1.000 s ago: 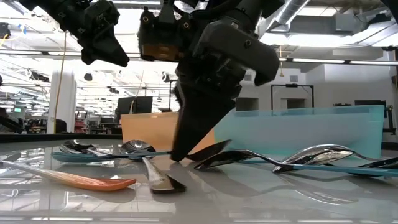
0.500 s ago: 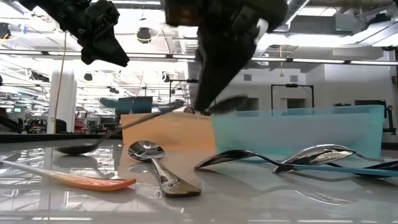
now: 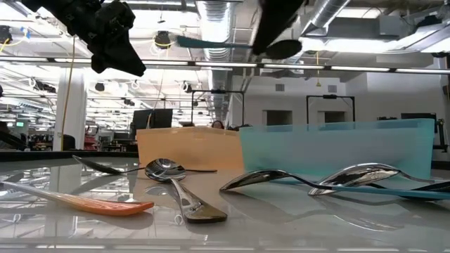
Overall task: Sort silverware by color (type)
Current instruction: Put the blue spoon into the blue bin
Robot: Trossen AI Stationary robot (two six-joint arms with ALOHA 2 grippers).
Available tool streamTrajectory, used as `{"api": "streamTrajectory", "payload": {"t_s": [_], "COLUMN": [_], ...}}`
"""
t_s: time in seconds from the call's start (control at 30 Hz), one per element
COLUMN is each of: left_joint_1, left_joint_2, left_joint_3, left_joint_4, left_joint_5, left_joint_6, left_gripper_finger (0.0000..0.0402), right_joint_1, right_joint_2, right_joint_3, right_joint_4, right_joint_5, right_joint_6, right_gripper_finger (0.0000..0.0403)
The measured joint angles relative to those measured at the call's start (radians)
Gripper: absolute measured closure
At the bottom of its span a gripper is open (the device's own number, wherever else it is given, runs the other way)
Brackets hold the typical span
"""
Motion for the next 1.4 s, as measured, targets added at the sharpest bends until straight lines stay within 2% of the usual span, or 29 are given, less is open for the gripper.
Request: {"api": "streamTrajectory", "payload": {"t_s": [0.3, 0.47, 0.6, 0.77, 1.0, 1.2, 1.4], "left_joint_1": [0.000, 0.000, 0.000, 0.000, 0.000, 0.000, 0.000], "left_joint_2": [0.000, 0.000, 0.000, 0.000, 0.000, 0.000, 0.013], "left_joint_3": [0.000, 0.000, 0.000, 0.000, 0.000, 0.000, 0.000], "left_joint_4": [0.006, 0.007, 0.008, 0.008, 0.008, 0.008, 0.011], "left_joint_5": [-0.016, -0.016, -0.017, -0.060, -0.087, -0.091, -0.096], "left_joint_6": [0.000, 0.000, 0.000, 0.000, 0.000, 0.001, 0.009], "left_gripper_finger": [0.0310, 0.0310, 0.0310, 0.0310, 0.0310, 0.0310, 0.0310], "right_joint_1": [-0.024, -0.021, -0.011, -0.012, -0.056, -0.135, -0.221], "right_joint_2": [-0.114, -0.204, -0.307, -0.434, -0.480, -0.457, -0.415], "right_joint_3": [0.000, -0.125, -0.296, -0.537, -0.809, -0.928, -0.948], "right_joint_4": [-0.331, -0.372, -0.293, -0.072, 0.137, 0.231, 0.327], "right_joint_5": [0.147, 0.158, 0.154, 0.144, 0.081, 0.001, -0.039], "right_joint_6": [0.287, 0.416, 0.487, 0.532, 0.569, 0.557, 0.463], "right_gripper_finger": [0.0398, 0.0398, 0.0398, 0.0397, 0.0397, 0.0397, 0.0397]}}
